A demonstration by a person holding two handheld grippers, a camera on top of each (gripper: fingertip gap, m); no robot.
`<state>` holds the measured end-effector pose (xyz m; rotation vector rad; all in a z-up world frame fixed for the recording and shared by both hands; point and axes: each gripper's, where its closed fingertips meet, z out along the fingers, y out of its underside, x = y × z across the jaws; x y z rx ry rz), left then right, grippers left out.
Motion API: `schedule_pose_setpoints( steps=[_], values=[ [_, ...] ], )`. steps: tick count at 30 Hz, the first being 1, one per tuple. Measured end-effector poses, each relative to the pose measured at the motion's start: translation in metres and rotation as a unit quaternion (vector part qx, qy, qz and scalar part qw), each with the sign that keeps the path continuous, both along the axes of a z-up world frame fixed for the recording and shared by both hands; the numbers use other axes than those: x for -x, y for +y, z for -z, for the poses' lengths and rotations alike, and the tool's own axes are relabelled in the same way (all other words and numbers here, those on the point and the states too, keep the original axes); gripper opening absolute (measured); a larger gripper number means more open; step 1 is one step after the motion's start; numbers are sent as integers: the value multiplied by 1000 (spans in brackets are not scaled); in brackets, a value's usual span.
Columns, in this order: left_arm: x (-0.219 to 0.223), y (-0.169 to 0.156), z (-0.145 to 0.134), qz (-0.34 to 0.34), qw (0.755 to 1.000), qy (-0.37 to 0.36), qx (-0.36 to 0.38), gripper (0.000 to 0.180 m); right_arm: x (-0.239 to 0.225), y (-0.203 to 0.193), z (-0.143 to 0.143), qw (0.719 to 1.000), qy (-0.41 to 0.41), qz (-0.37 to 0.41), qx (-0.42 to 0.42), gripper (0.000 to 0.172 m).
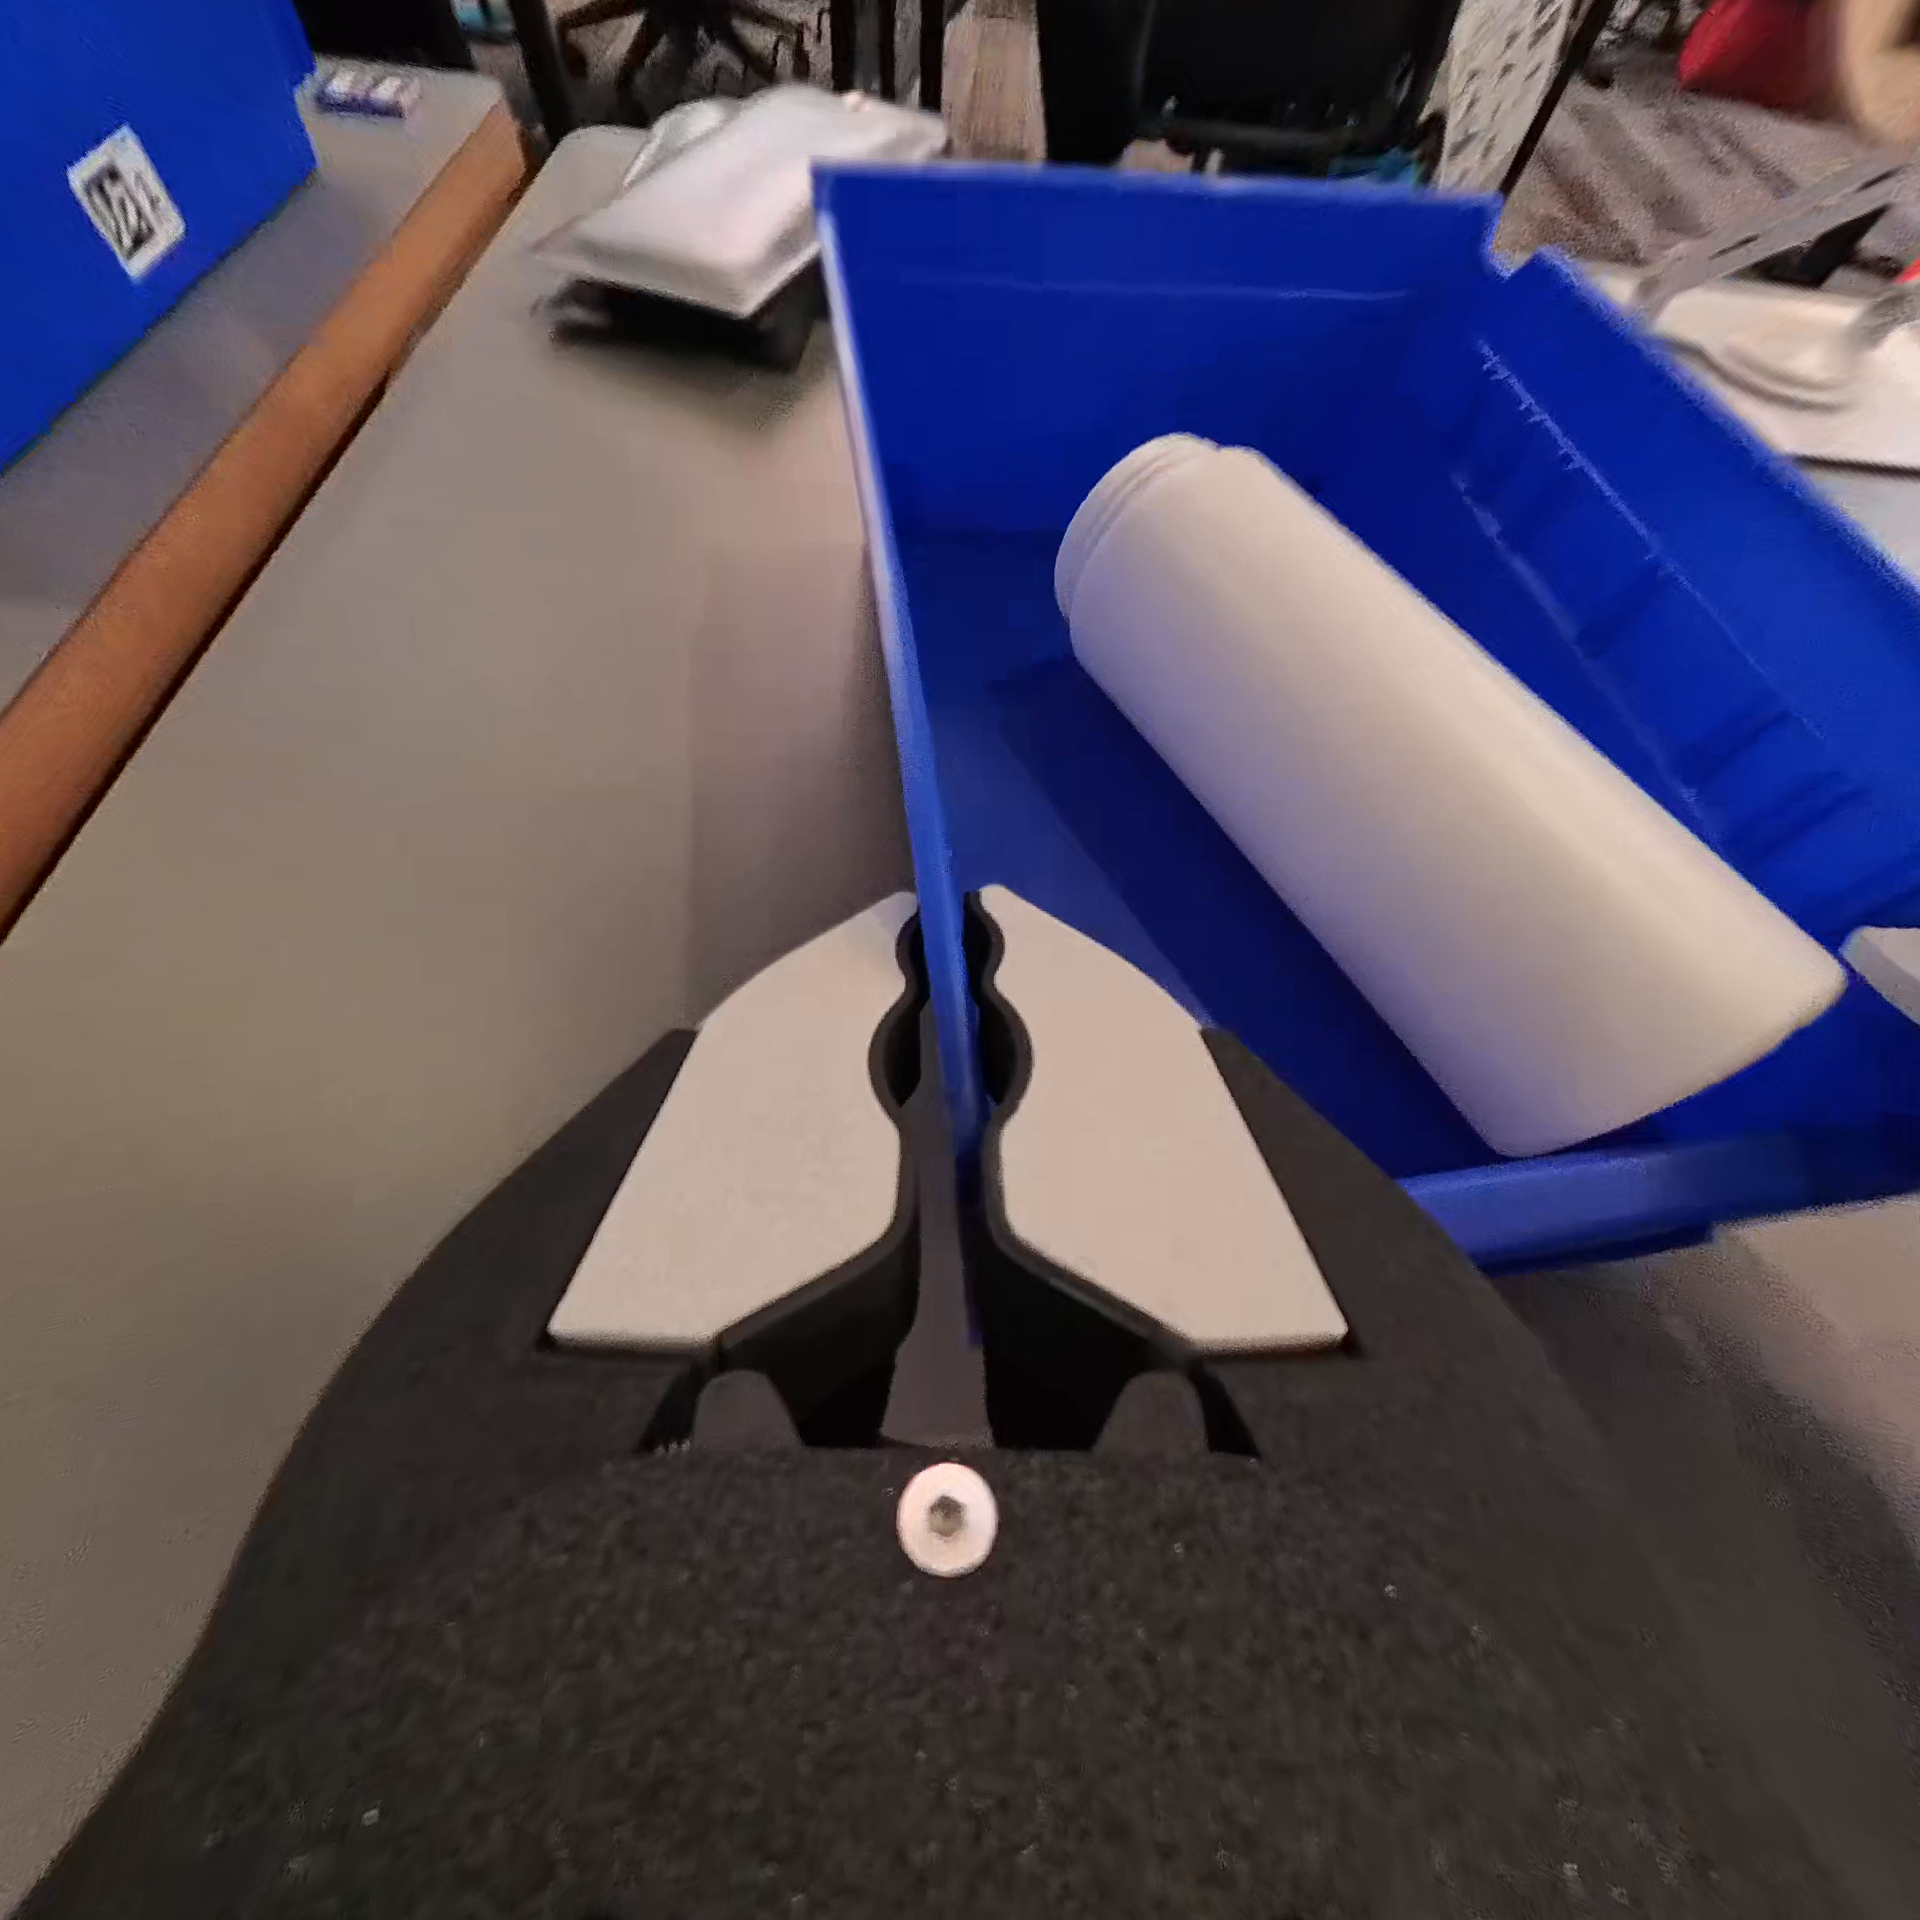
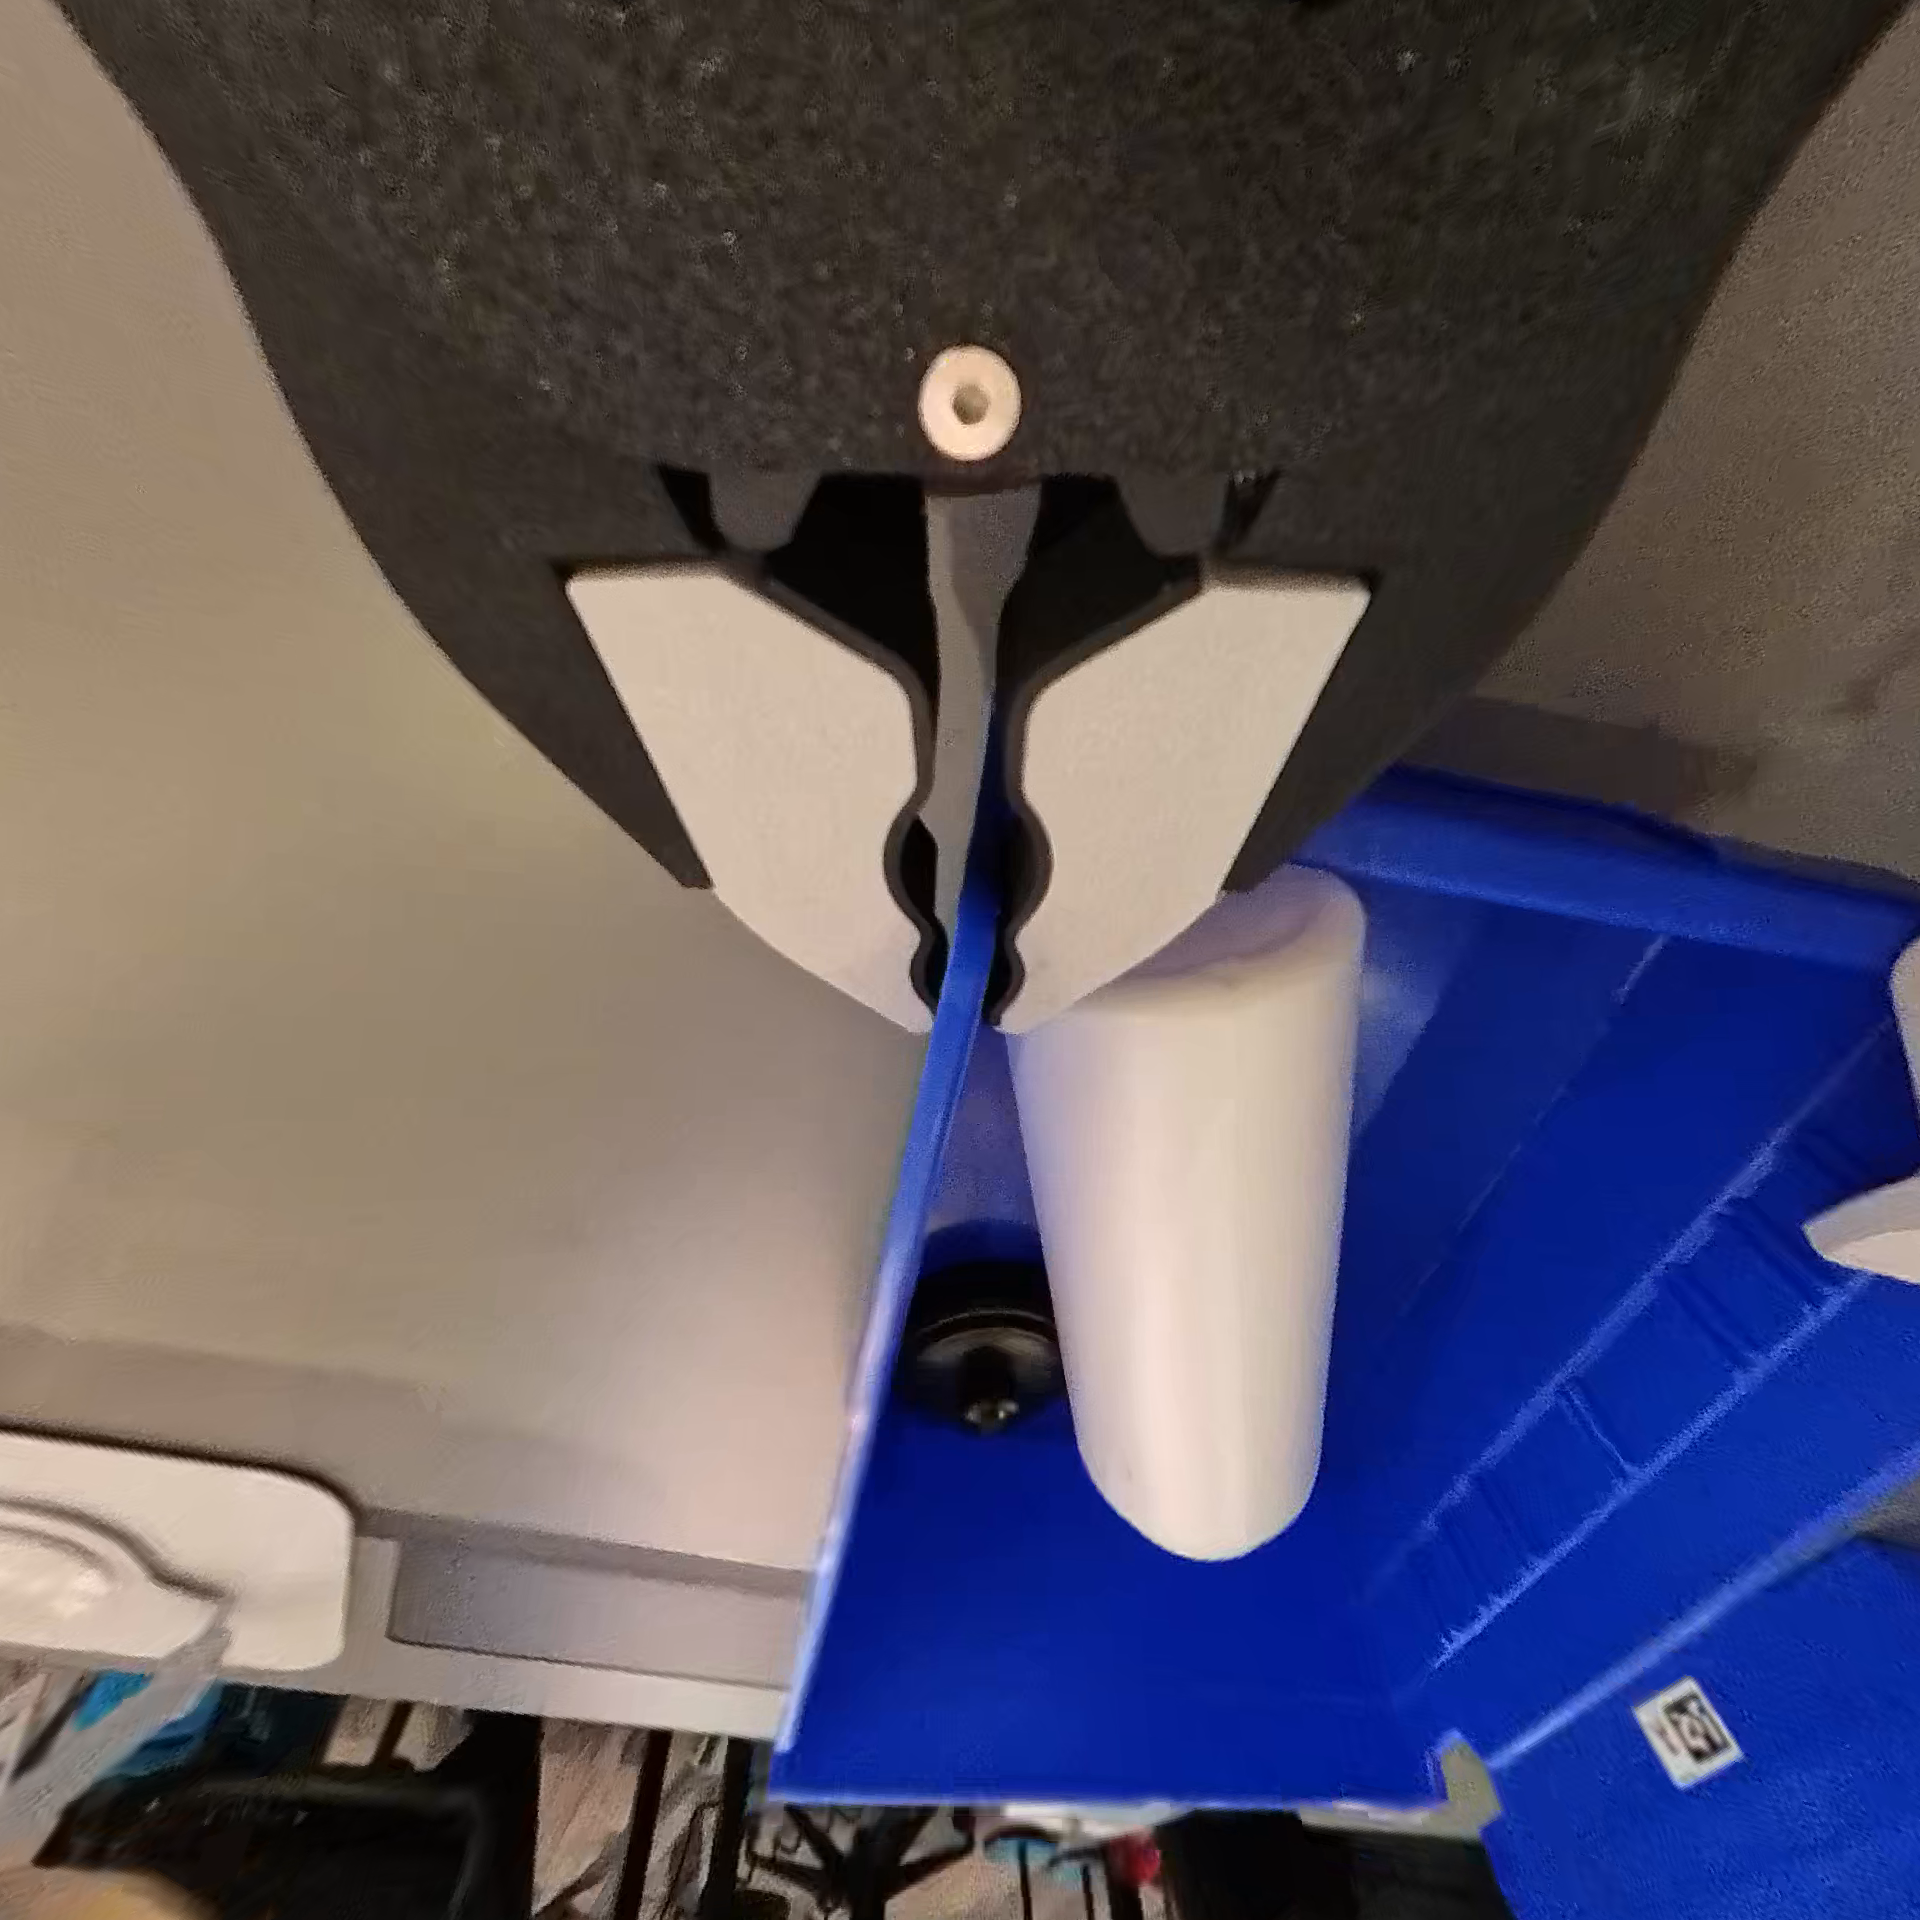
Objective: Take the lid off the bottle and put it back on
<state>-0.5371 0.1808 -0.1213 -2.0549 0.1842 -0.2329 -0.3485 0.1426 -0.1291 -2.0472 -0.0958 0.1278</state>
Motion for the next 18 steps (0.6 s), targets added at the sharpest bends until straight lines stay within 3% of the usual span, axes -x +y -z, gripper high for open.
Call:
schedule_pose_setpoints(
  steps=[7, 11, 15, 18],
  values=[
    [13, 11, 1, -4, 999, -30, -15, 5, 20, -1, 2, 1000, 16, -9, -23, 11],
    [13, 10, 1, -5, 999, -29, -12, 5, 22, -2, 2, 998, 31, -54, -15, 16],
    [14, 9, 2, 3, 1000, -23, -1, 5, 22, -15, -8, 987, 63, -146, 3, 20],
    [14, 3, 1, -1, 1000, -18, 1, 19, 7, -39, -20, 971, 46, -236, 15, 43]
  ],
)
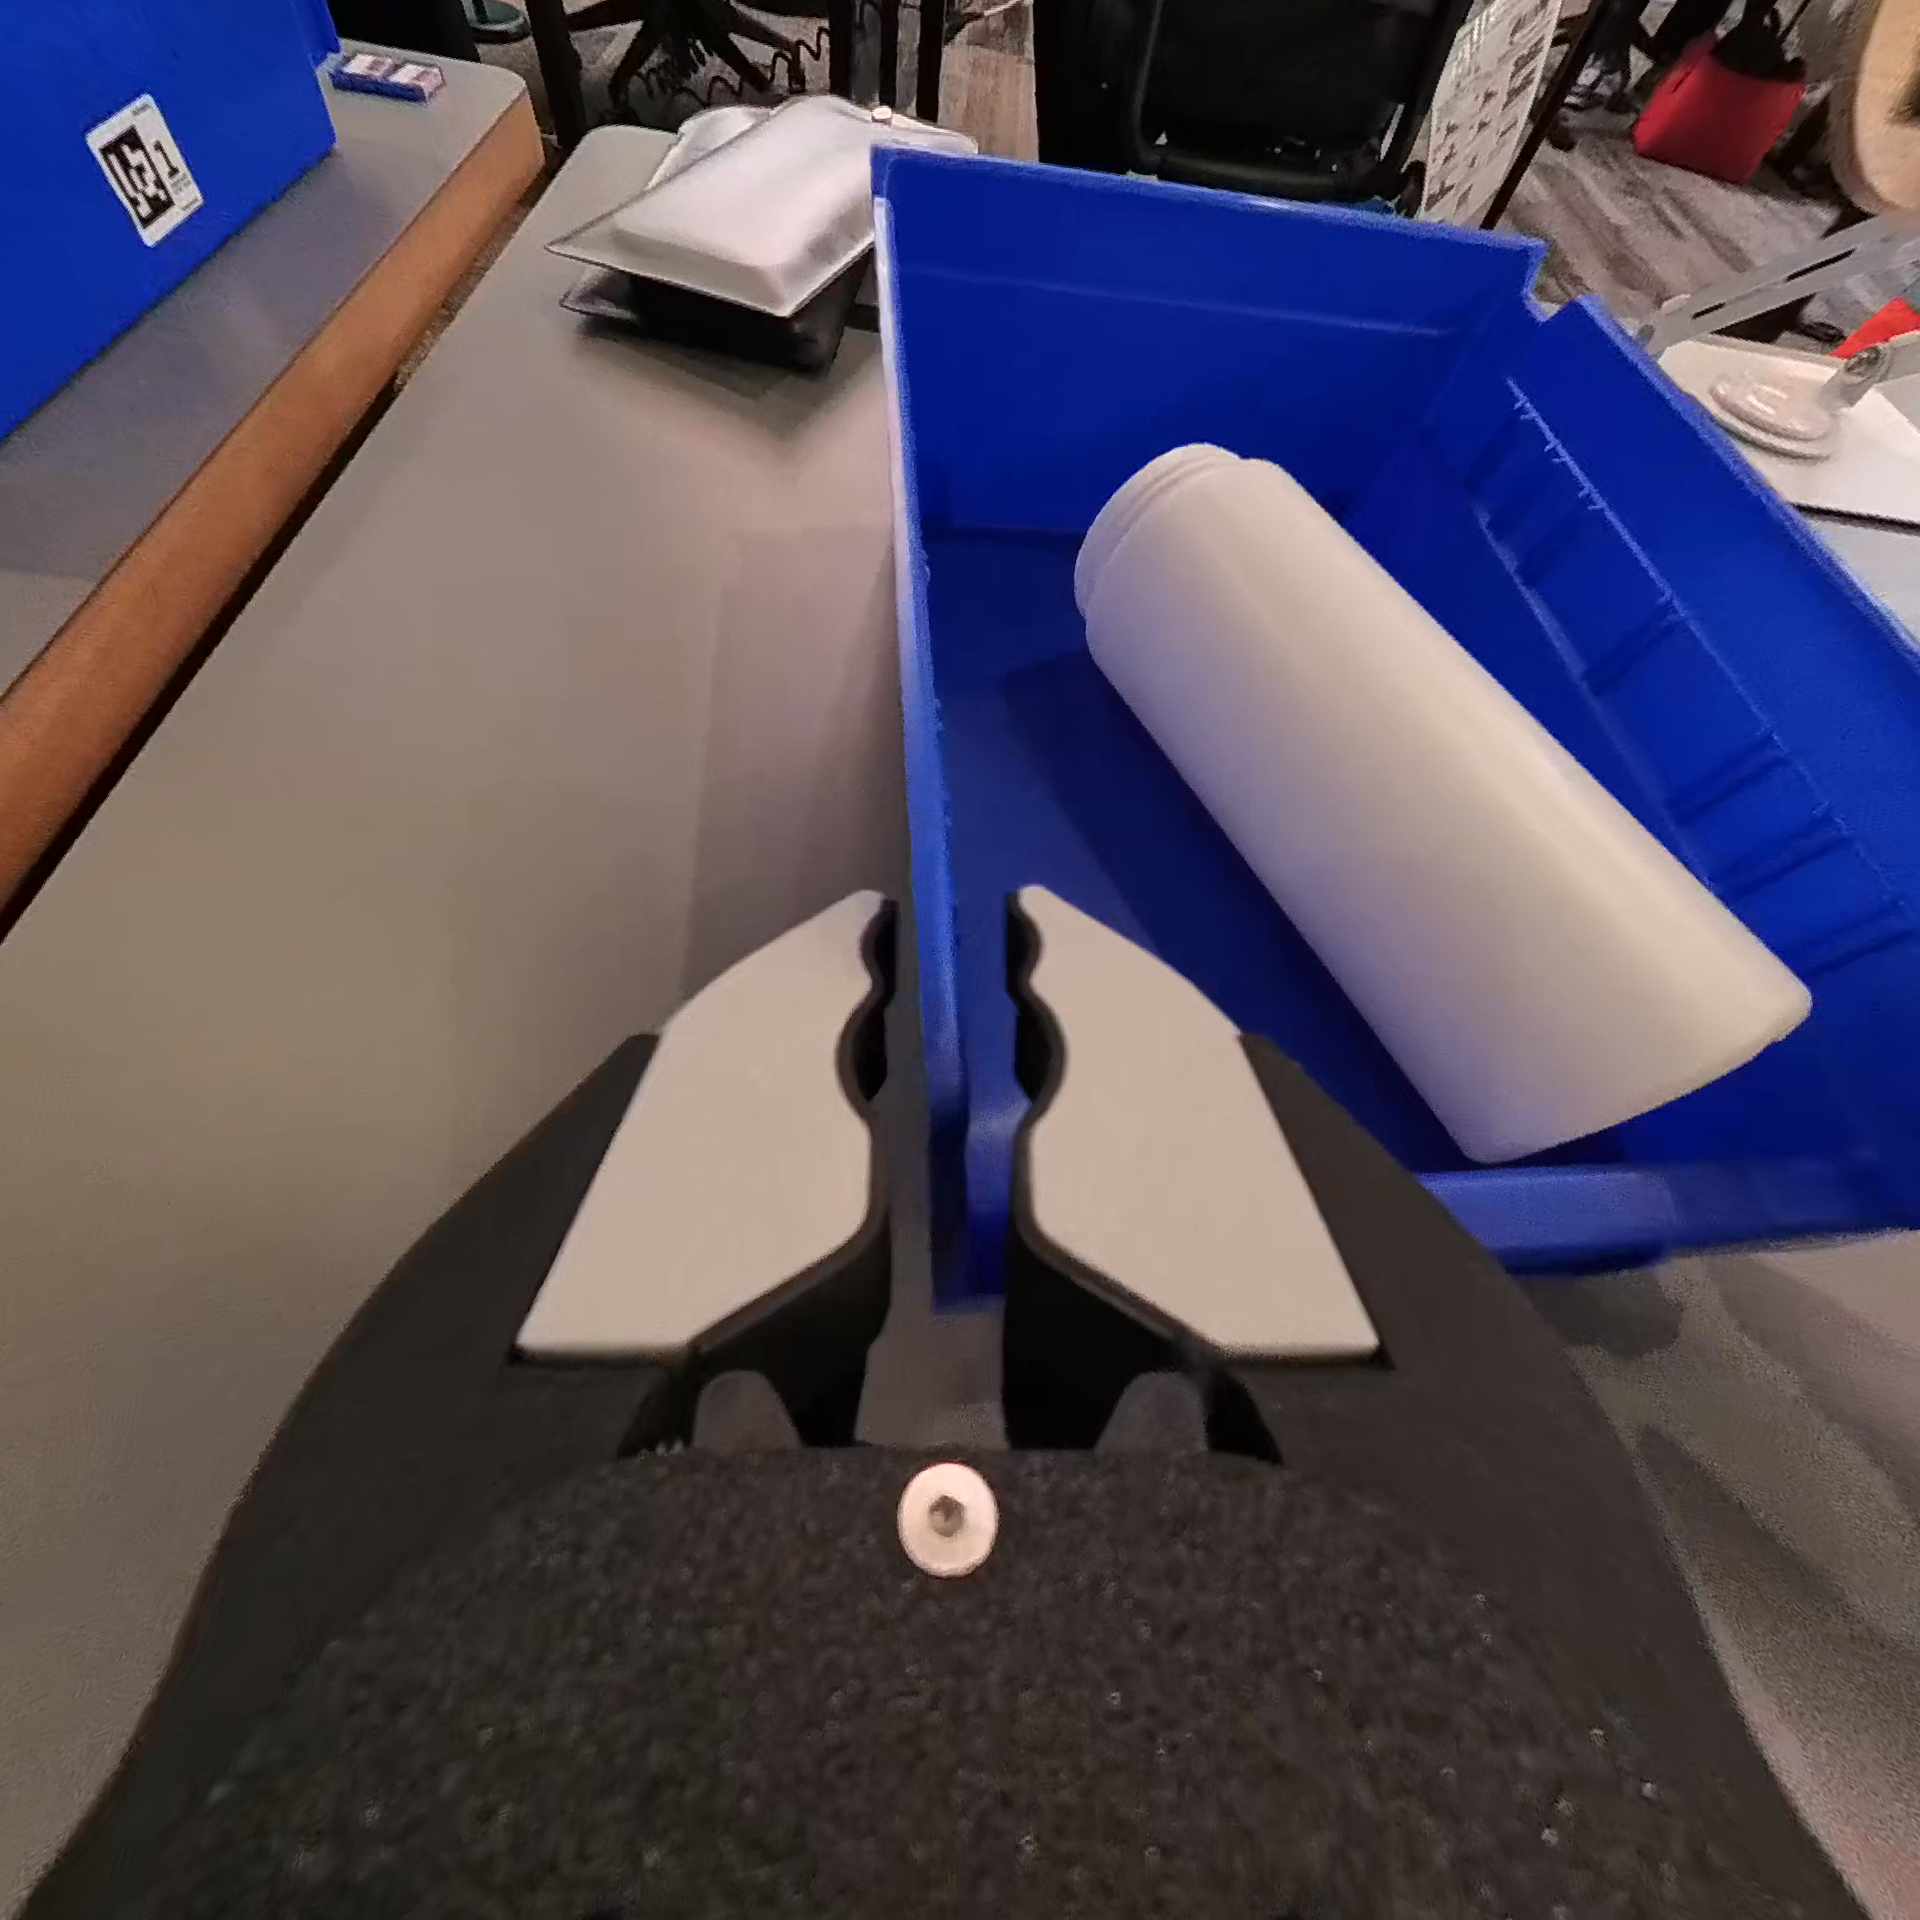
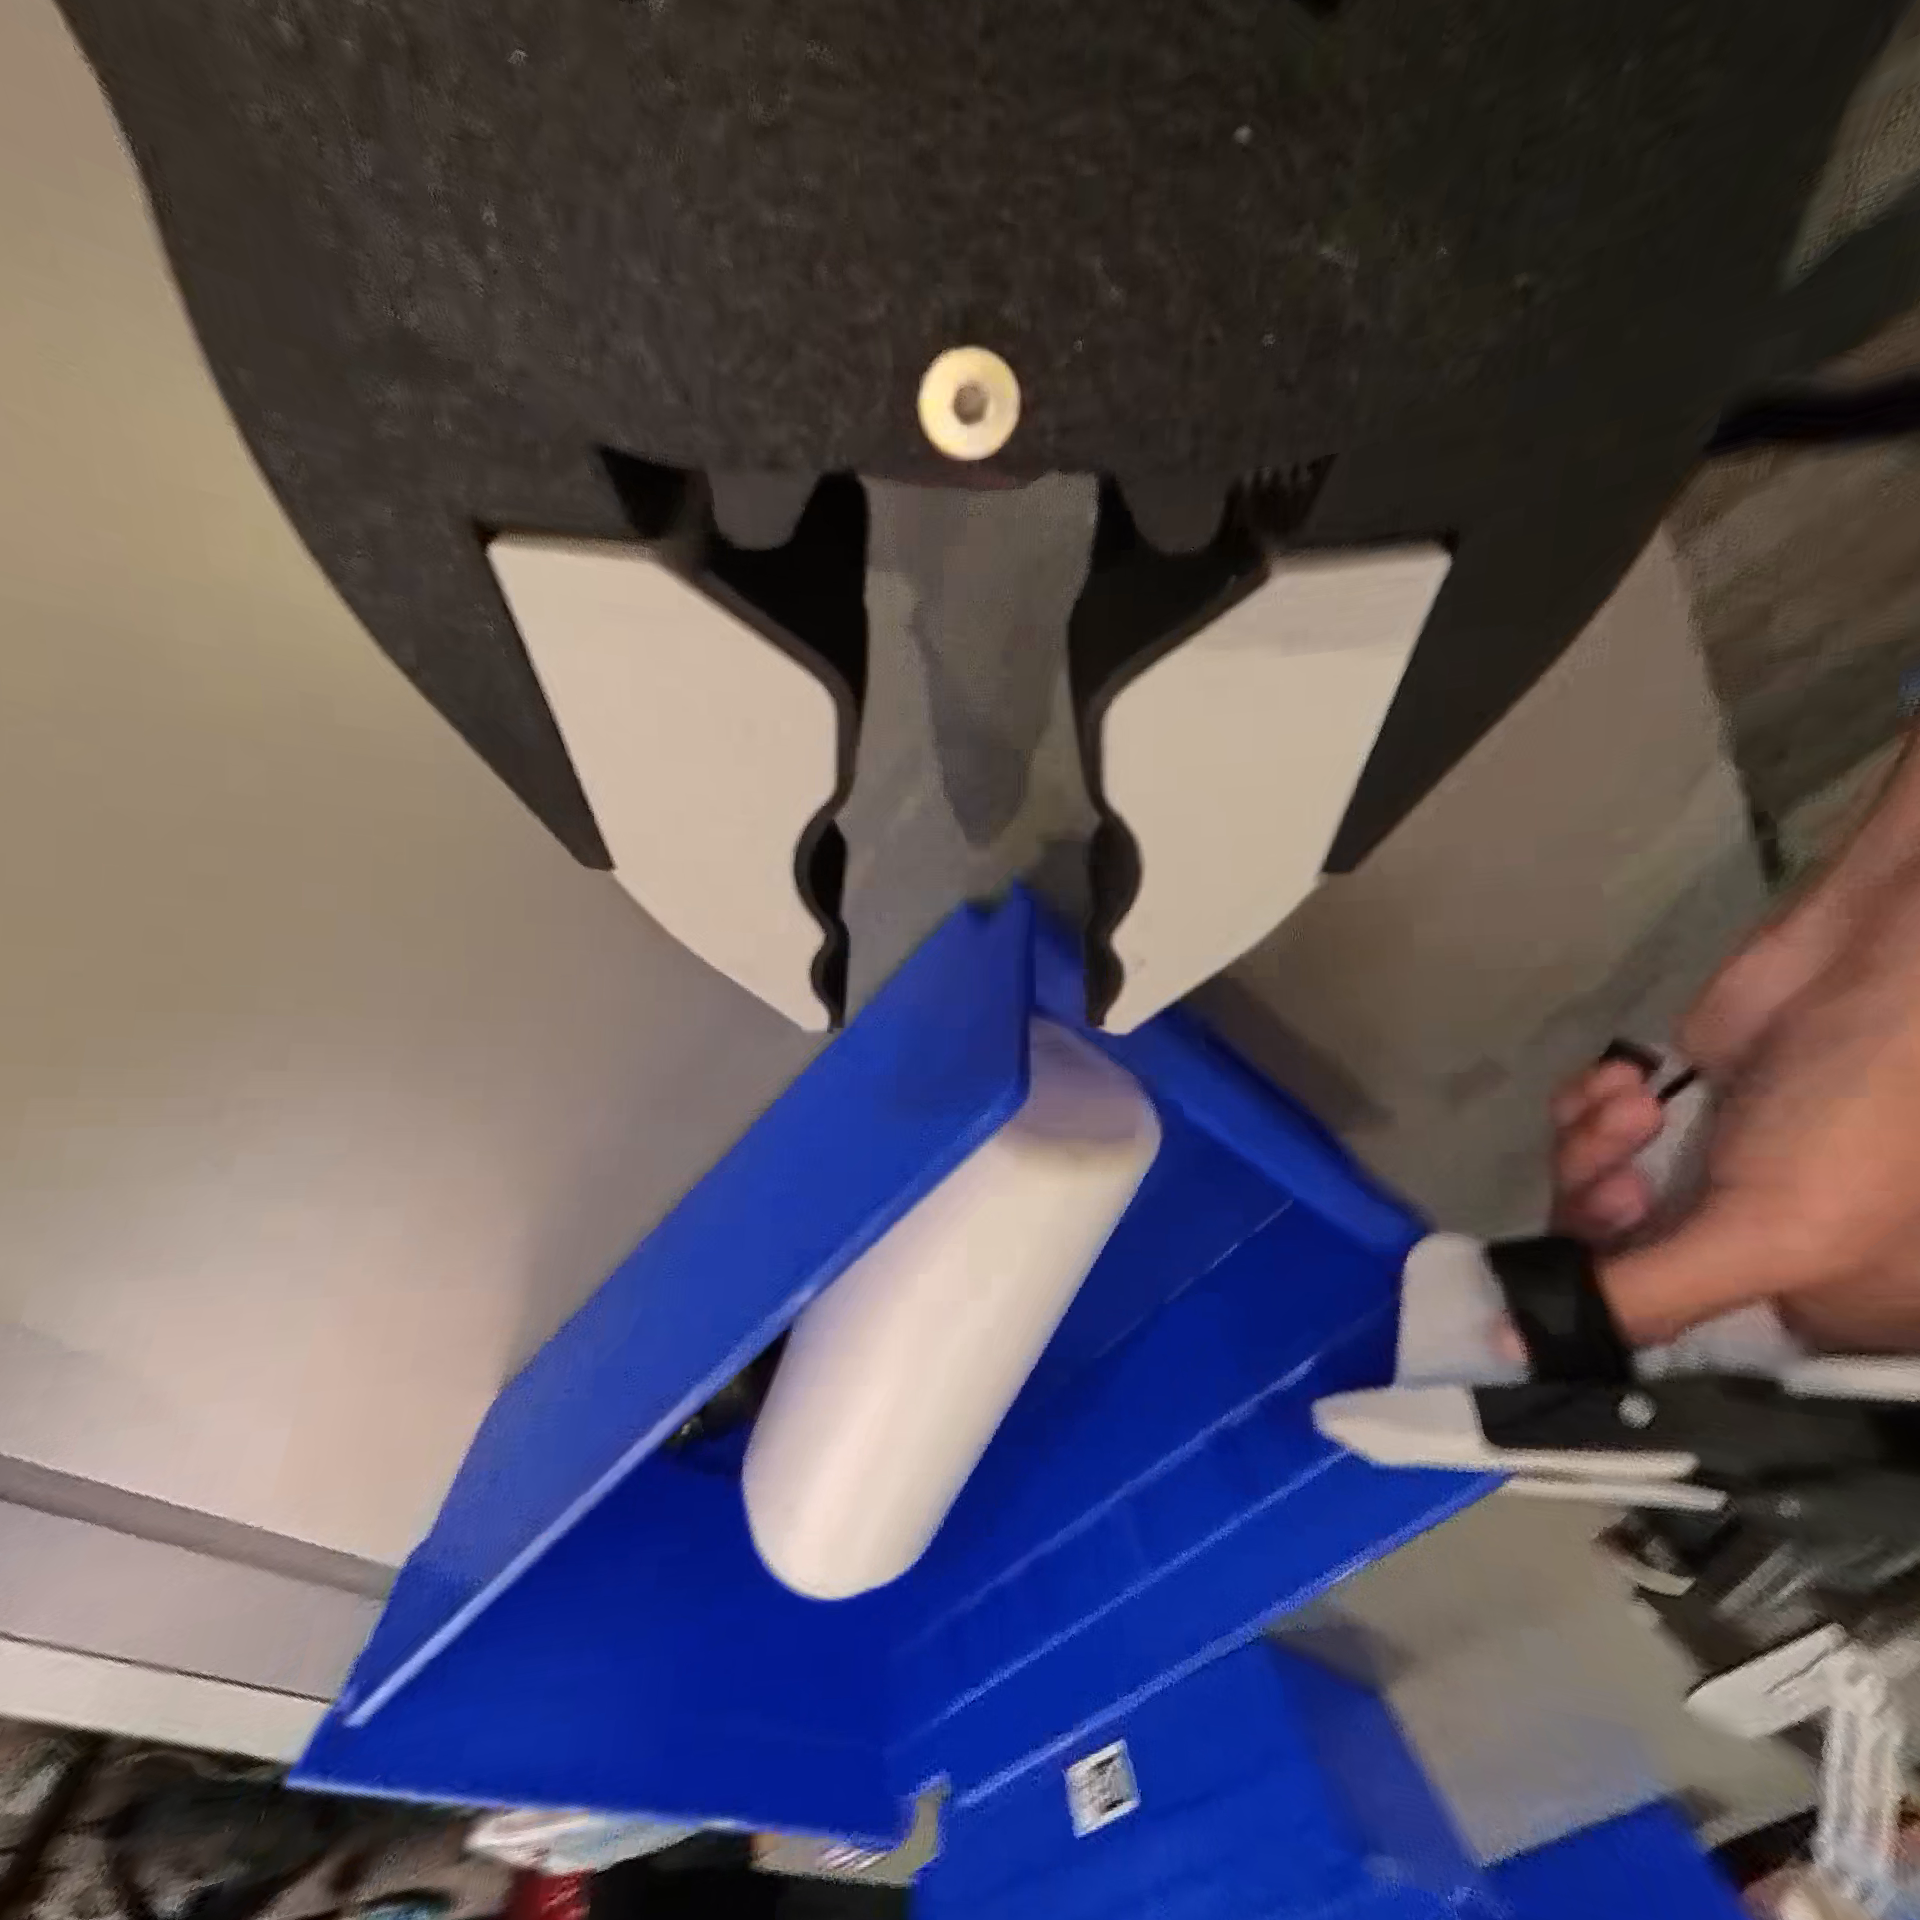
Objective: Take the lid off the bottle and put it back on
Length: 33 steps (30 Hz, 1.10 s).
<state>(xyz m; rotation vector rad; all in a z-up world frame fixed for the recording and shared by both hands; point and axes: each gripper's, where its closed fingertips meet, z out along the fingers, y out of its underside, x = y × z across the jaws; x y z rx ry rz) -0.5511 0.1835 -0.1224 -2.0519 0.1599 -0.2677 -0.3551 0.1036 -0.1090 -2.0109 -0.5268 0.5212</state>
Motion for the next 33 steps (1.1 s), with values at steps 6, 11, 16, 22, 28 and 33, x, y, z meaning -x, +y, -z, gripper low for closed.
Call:
schedule_pose_setpoints(
  steps=[6, 11, 16, 22, 28, 33],
  values=[
    [-8, -23, -64, -9, 999, -12, -50, 49, -94, -50, -35, 997, -3, -66, -30, 62],
    [-100, -56, -97, 117, 989, -62, -63, 63, -194, -73, -49, 998, -15, -18, -65, 64],
    [-210, -101, -62, 253, 967, -36, 14, 79, -283, -85, -36, 997, -15, 39, -59, 66],
    [-266, -136, -24, 264, 962, -76, 6, 79, -375, -111, -16, 978, 35, 174, -109, 73],
    [-267, -138, 6, 223, 973, -55, 3, 78, -402, -137, -21, 959, 15, 224, -172, 69],
    [-272, -135, 8, 236, 970, -63, 3, 74, -390, -132, -17, 965, 26, 197, -170, 65]
  ],
)
